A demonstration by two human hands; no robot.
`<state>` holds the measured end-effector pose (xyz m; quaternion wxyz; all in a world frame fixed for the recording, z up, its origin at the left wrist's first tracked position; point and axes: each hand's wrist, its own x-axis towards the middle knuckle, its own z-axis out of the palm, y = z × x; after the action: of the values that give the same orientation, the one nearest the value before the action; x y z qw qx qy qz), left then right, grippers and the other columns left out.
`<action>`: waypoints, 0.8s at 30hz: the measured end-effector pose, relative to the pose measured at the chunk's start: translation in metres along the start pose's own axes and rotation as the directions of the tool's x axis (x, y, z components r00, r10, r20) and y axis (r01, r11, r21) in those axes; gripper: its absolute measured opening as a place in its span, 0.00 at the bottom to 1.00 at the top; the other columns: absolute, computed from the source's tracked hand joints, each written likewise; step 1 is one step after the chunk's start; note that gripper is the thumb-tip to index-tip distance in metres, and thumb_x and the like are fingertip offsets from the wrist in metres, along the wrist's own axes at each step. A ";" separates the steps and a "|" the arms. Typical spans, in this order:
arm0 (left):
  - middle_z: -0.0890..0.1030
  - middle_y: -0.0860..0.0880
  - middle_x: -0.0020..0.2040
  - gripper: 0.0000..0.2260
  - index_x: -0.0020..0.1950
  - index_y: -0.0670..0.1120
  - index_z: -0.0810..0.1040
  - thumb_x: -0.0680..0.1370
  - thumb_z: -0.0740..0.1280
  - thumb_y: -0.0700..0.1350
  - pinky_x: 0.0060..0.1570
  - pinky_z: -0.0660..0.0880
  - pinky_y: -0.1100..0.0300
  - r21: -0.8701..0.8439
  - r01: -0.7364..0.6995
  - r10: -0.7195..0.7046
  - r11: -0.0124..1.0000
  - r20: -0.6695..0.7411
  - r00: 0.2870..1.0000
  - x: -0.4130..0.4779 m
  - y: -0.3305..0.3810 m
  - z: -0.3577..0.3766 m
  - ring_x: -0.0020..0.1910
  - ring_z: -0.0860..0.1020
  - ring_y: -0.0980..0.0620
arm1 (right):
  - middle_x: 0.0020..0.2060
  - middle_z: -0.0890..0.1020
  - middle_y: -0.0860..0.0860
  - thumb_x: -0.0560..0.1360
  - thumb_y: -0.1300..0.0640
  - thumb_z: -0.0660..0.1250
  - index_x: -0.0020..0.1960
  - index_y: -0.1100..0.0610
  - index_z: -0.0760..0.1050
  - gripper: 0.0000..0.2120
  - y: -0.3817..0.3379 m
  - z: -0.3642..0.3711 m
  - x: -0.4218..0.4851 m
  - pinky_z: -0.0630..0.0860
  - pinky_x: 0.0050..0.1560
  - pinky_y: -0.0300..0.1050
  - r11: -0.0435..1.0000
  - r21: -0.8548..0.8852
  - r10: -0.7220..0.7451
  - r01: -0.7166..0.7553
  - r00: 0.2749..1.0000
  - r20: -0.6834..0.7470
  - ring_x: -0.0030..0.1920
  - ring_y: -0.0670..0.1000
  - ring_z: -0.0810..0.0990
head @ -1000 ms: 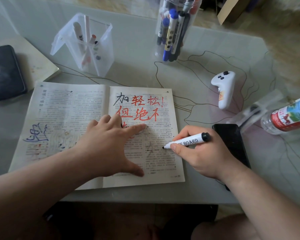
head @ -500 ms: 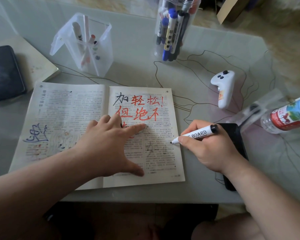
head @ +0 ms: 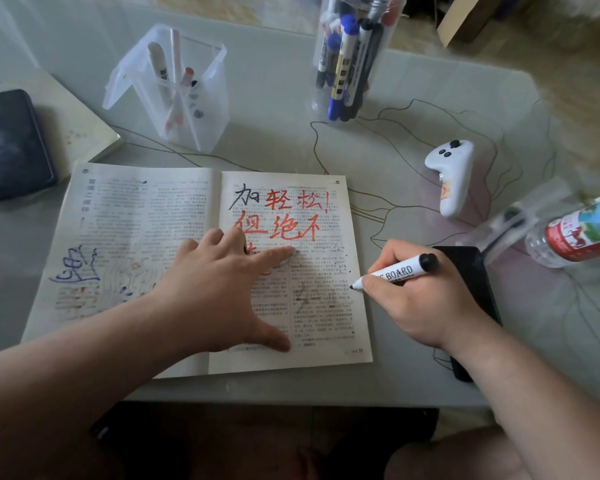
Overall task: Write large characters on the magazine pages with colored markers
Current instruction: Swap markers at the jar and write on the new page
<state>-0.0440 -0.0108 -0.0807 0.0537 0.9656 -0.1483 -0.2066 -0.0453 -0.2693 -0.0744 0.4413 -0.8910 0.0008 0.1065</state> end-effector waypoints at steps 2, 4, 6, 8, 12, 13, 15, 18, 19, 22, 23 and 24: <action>0.63 0.55 0.62 0.55 0.77 0.71 0.43 0.54 0.57 0.86 0.66 0.63 0.51 -0.007 0.003 -0.003 1.000 0.006 1.000 -0.001 0.000 0.000 0.63 0.62 0.52 | 0.22 0.71 0.44 0.71 0.61 0.76 0.33 0.60 0.72 0.14 0.000 0.001 -0.001 0.63 0.26 0.36 0.999 -0.043 -0.023 0.024 1.000 0.017 0.24 0.45 0.66; 0.63 0.55 0.63 0.56 0.77 0.70 0.43 0.54 0.57 0.86 0.66 0.63 0.51 -0.008 0.002 -0.002 1.000 0.008 1.000 -0.002 0.001 -0.001 0.63 0.62 0.52 | 0.22 0.72 0.45 0.71 0.61 0.76 0.33 0.60 0.73 0.14 -0.001 0.000 0.000 0.63 0.26 0.37 0.999 -0.049 -0.008 0.011 0.998 0.065 0.25 0.44 0.67; 0.63 0.55 0.63 0.56 0.77 0.70 0.42 0.54 0.57 0.87 0.66 0.63 0.51 -0.005 0.002 -0.002 1.000 0.015 1.000 -0.002 0.002 -0.003 0.63 0.62 0.52 | 0.23 0.73 0.46 0.70 0.60 0.76 0.34 0.61 0.75 0.12 -0.002 -0.002 0.001 0.64 0.27 0.37 0.999 -0.035 0.010 -0.006 0.993 0.117 0.25 0.44 0.67; 0.63 0.55 0.63 0.56 0.77 0.70 0.41 0.54 0.57 0.86 0.66 0.63 0.51 -0.006 0.004 -0.004 1.000 0.023 1.000 -0.002 0.003 -0.004 0.64 0.62 0.52 | 0.23 0.73 0.46 0.70 0.59 0.77 0.35 0.60 0.77 0.11 -0.005 -0.006 0.003 0.64 0.27 0.37 1.000 0.018 0.010 -0.012 0.996 0.093 0.25 0.44 0.68; 0.66 0.58 0.65 0.53 0.76 0.71 0.37 0.61 0.64 0.81 0.69 0.66 0.56 -0.189 -0.064 0.066 0.980 0.003 0.998 -0.006 0.007 -0.011 0.67 0.64 0.58 | 0.28 0.78 0.47 0.66 0.52 0.76 0.39 0.56 0.80 0.09 -0.019 -0.011 0.007 0.68 0.33 0.37 0.946 0.315 -0.044 0.070 0.995 -0.090 0.29 0.45 0.72; 0.68 0.61 0.62 0.50 0.76 0.72 0.37 0.64 0.67 0.77 0.64 0.69 0.62 -0.316 -0.088 0.087 0.945 -0.018 0.996 -0.008 0.009 -0.015 0.63 0.67 0.65 | 0.29 0.79 0.48 0.66 0.54 0.76 0.41 0.56 0.80 0.08 -0.024 -0.010 0.007 0.68 0.34 0.39 0.905 0.419 -0.057 0.080 0.996 -0.067 0.30 0.46 0.73; 0.72 0.61 0.50 0.47 0.76 0.72 0.41 0.69 0.71 0.69 0.49 0.72 0.66 -0.560 -0.139 0.118 0.817 -0.074 0.990 -0.012 0.013 -0.020 0.49 0.73 0.65 | 0.29 0.76 0.52 0.68 0.59 0.74 0.43 0.57 0.82 0.05 -0.033 -0.004 0.004 0.66 0.34 0.43 0.803 0.593 -0.115 0.063 0.992 0.051 0.29 0.49 0.71; 0.74 0.55 0.43 0.45 0.78 0.68 0.48 0.72 0.75 0.57 0.44 0.73 0.61 -0.782 -0.198 0.168 0.591 -0.121 0.978 -0.018 0.014 -0.027 0.38 0.72 0.58 | 0.25 0.69 0.55 0.70 0.58 0.72 0.44 0.61 0.83 0.06 -0.047 0.004 0.000 0.64 0.31 0.43 0.700 0.712 -0.196 0.052 0.973 0.121 0.27 0.51 0.65; 0.73 0.55 0.42 0.45 0.78 0.66 0.49 0.72 0.76 0.54 0.44 0.73 0.61 -0.810 -0.208 0.188 0.549 -0.123 0.975 -0.019 0.013 -0.029 0.37 0.71 0.58 | 0.24 0.68 0.54 0.71 0.59 0.70 0.43 0.62 0.83 0.06 -0.052 0.005 0.000 0.64 0.31 0.42 0.679 0.731 -0.200 0.061 0.974 0.104 0.26 0.51 0.64; 0.72 0.54 0.42 0.44 0.79 0.64 0.51 0.72 0.76 0.49 0.44 0.71 0.63 -0.830 -0.235 0.233 0.506 -0.131 0.964 -0.021 0.013 -0.030 0.38 0.70 0.58 | 0.23 0.66 0.54 0.73 0.61 0.66 0.42 0.63 0.82 0.07 -0.061 0.006 0.002 0.63 0.30 0.42 0.684 0.726 -0.192 0.075 0.978 0.080 0.26 0.51 0.64; 0.72 0.54 0.42 0.44 0.79 0.64 0.51 0.72 0.75 0.50 0.44 0.71 0.64 -0.828 -0.244 0.239 0.505 -0.138 0.961 -0.022 0.013 -0.031 0.38 0.70 0.58 | 0.23 0.66 0.55 0.72 0.60 0.67 0.43 0.63 0.82 0.06 -0.063 0.007 0.002 0.63 0.30 0.43 0.703 0.707 -0.204 0.082 0.975 0.089 0.27 0.52 0.64; 0.72 0.55 0.43 0.43 0.78 0.64 0.52 0.71 0.75 0.51 0.44 0.70 0.64 -0.825 -0.251 0.243 0.506 -0.143 0.959 -0.022 0.013 -0.031 0.39 0.71 0.58 | 0.24 0.65 0.57 0.72 0.59 0.69 0.43 0.62 0.81 0.06 -0.066 0.008 0.001 0.62 0.31 0.45 0.726 0.681 -0.218 0.093 0.971 0.100 0.27 0.53 0.64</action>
<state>-0.0542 -0.0146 -0.0423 0.5362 0.7922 -0.1677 -0.2382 -0.0393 -0.2230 -0.0276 0.7381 -0.6561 -0.0738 0.1385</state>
